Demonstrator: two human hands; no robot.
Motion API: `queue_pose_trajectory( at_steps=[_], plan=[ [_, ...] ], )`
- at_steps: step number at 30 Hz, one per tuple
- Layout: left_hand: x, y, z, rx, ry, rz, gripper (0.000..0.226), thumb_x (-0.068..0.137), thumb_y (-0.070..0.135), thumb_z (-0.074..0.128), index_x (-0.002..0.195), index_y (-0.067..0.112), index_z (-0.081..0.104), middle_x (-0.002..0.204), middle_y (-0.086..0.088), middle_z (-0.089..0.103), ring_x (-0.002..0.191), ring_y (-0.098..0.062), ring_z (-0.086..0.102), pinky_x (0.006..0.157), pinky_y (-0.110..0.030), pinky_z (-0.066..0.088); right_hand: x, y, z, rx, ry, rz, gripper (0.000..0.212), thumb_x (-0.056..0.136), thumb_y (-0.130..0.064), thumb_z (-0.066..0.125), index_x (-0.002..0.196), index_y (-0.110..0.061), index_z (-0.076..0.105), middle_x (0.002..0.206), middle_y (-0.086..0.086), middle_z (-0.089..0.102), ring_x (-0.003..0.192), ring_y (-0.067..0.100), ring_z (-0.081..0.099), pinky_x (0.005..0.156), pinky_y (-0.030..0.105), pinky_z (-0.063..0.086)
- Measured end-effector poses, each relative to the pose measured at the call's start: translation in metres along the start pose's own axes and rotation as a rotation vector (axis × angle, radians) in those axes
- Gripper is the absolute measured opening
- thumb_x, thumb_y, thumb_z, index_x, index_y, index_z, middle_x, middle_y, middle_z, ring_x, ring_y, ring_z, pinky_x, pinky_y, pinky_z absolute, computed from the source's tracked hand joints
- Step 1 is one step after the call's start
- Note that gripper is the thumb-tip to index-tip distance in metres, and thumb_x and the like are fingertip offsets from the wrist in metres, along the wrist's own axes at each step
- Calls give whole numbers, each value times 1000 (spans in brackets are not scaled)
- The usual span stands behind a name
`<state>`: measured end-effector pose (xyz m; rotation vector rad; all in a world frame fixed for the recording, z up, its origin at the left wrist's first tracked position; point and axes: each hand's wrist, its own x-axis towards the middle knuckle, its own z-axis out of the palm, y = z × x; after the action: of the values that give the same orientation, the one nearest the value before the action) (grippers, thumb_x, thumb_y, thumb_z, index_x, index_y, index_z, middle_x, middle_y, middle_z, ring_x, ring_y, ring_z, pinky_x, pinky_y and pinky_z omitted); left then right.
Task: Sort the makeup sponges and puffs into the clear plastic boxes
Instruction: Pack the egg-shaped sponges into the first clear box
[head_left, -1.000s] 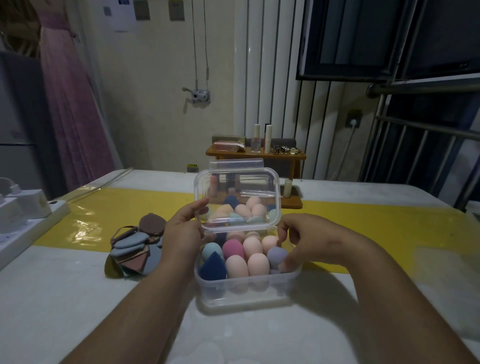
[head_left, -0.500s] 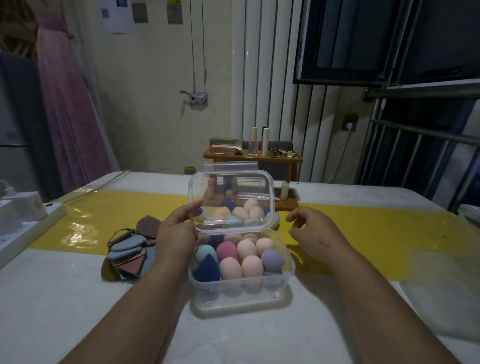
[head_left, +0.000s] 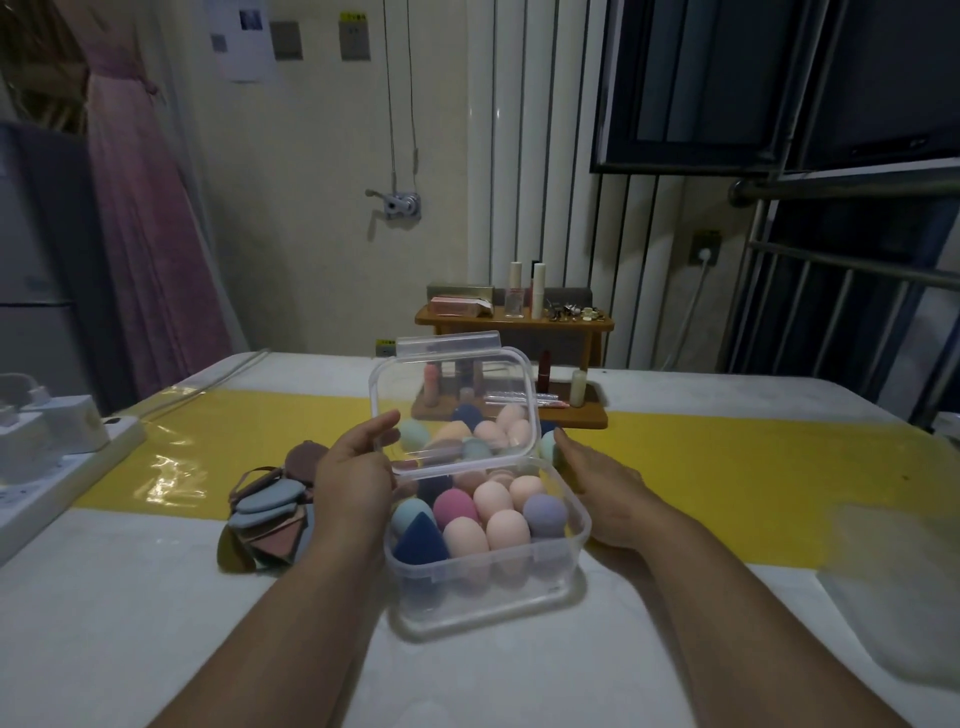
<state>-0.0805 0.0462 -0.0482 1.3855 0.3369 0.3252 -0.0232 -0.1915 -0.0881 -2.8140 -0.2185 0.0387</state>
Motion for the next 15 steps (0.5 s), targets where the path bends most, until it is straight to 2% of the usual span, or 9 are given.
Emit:
queue_pose_trajectory(
  at_steps=[3, 5, 8, 10, 13, 15],
  plan=[
    [-1, -1, 0, 8, -4, 4, 62, 89, -19, 34, 113, 26, 69, 121, 3, 58, 111, -25, 55, 60, -25, 53, -2, 1, -1, -103, 69, 78, 71, 99, -39, 49, 157, -34, 8, 156, 2, 27, 136, 30, 34, 106, 41, 33],
    [-1, 0, 0, 4, -7, 4, 62, 89, -19, 34, 113, 26, 69, 121, 3, 58, 111, -25, 55, 61, -26, 53, -6, 2, -2, -140, 99, 111, 59, 100, -36, 46, 154, -34, 21, 145, 5, 35, 130, 31, 37, 103, 41, 34],
    [-1, 0, -1, 5, -14, 8, 62, 88, -20, 36, 116, 24, 69, 121, 2, 58, 111, -25, 56, 61, -27, 53, -10, -2, -3, -101, 195, 126, 31, 97, -31, 51, 126, -36, 43, 132, 3, 42, 120, 29, 42, 97, 39, 35],
    [-1, 0, -1, 1, -13, 13, 61, 87, -20, 37, 117, 23, 69, 121, 1, 59, 111, -25, 56, 62, -27, 54, -12, -5, -5, -112, 243, 127, 13, 96, -27, 48, 106, -34, 44, 121, 2, 52, 109, 28, 48, 88, 36, 37],
    [1, -2, 0, -3, -12, 23, 61, 87, -20, 38, 114, 25, 70, 122, 0, 59, 111, -25, 56, 64, -28, 55, -16, -3, -6, -29, 261, 127, 12, 96, -18, 44, 95, -30, 45, 102, 3, 61, 93, 28, 53, 76, 34, 41],
    [2, -3, 1, -3, -11, 26, 60, 88, -19, 38, 113, 25, 70, 122, 1, 60, 111, -25, 56, 65, -28, 56, -18, 1, -9, 105, 330, 119, 14, 96, -16, 45, 91, -28, 48, 103, 2, 58, 89, 27, 54, 75, 37, 48]
  ],
)
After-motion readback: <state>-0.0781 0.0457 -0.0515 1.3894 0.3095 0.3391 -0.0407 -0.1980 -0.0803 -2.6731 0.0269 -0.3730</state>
